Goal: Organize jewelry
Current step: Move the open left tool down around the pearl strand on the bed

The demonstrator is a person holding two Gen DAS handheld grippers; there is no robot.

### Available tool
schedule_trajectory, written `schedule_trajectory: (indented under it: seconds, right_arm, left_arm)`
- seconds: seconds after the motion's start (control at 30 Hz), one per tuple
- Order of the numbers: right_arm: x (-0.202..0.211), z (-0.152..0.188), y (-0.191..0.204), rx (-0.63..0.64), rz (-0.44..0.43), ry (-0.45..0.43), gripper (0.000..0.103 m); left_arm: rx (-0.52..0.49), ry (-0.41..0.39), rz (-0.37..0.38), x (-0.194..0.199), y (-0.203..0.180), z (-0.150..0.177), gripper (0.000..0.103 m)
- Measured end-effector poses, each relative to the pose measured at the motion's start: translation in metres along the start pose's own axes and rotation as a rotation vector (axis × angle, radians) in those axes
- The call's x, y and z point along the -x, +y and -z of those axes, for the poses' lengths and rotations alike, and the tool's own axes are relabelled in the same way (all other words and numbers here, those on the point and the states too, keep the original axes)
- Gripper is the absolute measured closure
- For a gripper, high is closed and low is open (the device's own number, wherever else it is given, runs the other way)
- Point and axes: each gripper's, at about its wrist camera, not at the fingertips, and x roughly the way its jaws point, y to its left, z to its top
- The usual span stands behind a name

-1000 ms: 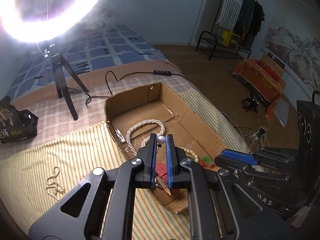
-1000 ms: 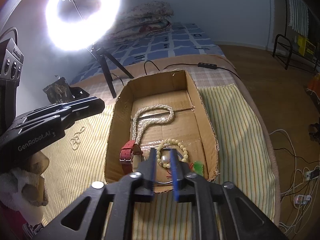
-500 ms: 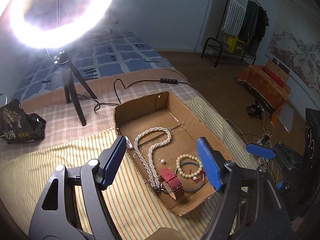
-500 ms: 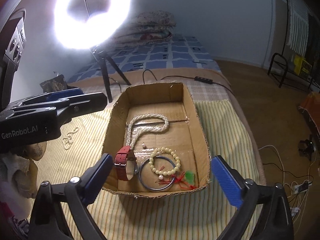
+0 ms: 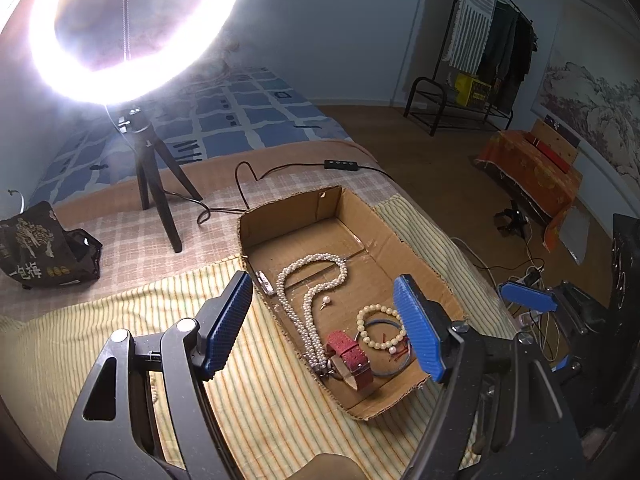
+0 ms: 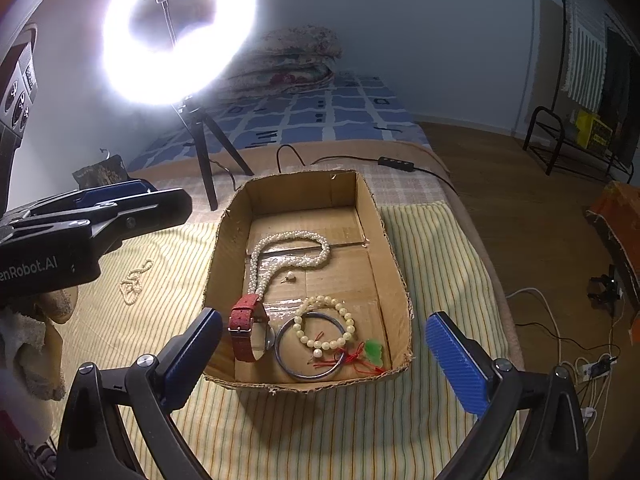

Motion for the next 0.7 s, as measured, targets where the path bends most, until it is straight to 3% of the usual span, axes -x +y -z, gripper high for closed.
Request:
schedule_trajectory:
  seconds: [0.33,0.7]
  right_arm:
    - [0.021,0.002,0.019,0.006,0.015,-0.013,0.0]
    - [0.053,0.019,0.055,0.01,0.014,-0.034,0.0]
  left_arm:
    - [0.016,-0.016,-0.036,0.028,0.033,0.004,0.028]
    - [0.13,0.005,-0.101,0.059,0.124,0.019,0.028]
